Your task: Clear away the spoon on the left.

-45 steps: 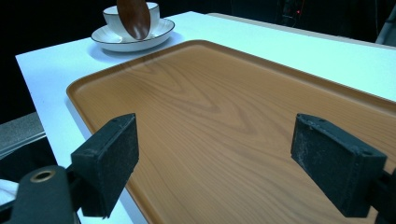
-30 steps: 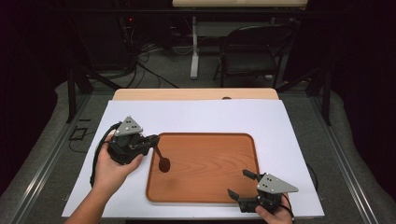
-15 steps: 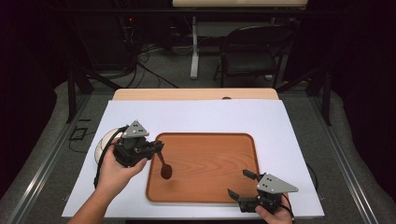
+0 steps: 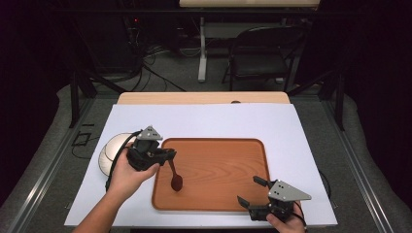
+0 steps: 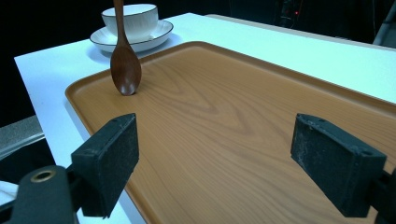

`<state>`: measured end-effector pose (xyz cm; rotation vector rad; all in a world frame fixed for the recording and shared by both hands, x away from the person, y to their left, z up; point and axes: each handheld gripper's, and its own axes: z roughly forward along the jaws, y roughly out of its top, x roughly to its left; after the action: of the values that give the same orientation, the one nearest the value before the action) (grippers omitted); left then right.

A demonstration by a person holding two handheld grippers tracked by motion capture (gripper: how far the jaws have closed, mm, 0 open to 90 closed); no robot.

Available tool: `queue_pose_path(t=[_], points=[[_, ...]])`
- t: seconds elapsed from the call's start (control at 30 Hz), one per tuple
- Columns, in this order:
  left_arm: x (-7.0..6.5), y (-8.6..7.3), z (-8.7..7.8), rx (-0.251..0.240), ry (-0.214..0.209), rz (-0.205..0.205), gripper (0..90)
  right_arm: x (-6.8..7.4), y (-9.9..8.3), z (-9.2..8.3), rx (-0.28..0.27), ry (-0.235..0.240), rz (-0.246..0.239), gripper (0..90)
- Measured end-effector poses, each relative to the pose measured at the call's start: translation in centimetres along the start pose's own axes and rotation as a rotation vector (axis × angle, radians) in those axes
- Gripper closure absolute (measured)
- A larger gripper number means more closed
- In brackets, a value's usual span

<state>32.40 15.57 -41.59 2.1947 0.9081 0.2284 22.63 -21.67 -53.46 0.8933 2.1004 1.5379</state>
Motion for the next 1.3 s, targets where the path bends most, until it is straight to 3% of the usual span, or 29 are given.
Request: queue_pose_path(t=[0.1, 0.23, 0.63, 0.93, 1.3], points=[[0.6, 0.6, 0.7, 0.011, -0.006, -0.01, 83.9, 0.0, 0.0, 0.0, 0.0, 0.0, 0.002, 14.8], [1.8, 1.1, 1.8, -0.001, -0.02, -0.056, 83.8, 0.0, 0.0, 0.0, -0.003, -0.001, 0.006, 14.8], [5.0, 1.5, 4.6, -0.018, -0.066, -0.222, 83.8, -0.1, 0.0, 0.0, -0.003, 0.0, 0.008, 14.9], [6.5, 1.3, 6.3, -0.028, -0.046, -0.309, 83.1, -0.2, 0.0, -0.1, -0.006, 0.001, 0.011, 14.9], [7.8, 1.1, 8.6, -0.028, -0.032, -0.383, 82.4, -0.2, 0.0, -0.1, -0.006, 0.005, 0.012, 14.9]])
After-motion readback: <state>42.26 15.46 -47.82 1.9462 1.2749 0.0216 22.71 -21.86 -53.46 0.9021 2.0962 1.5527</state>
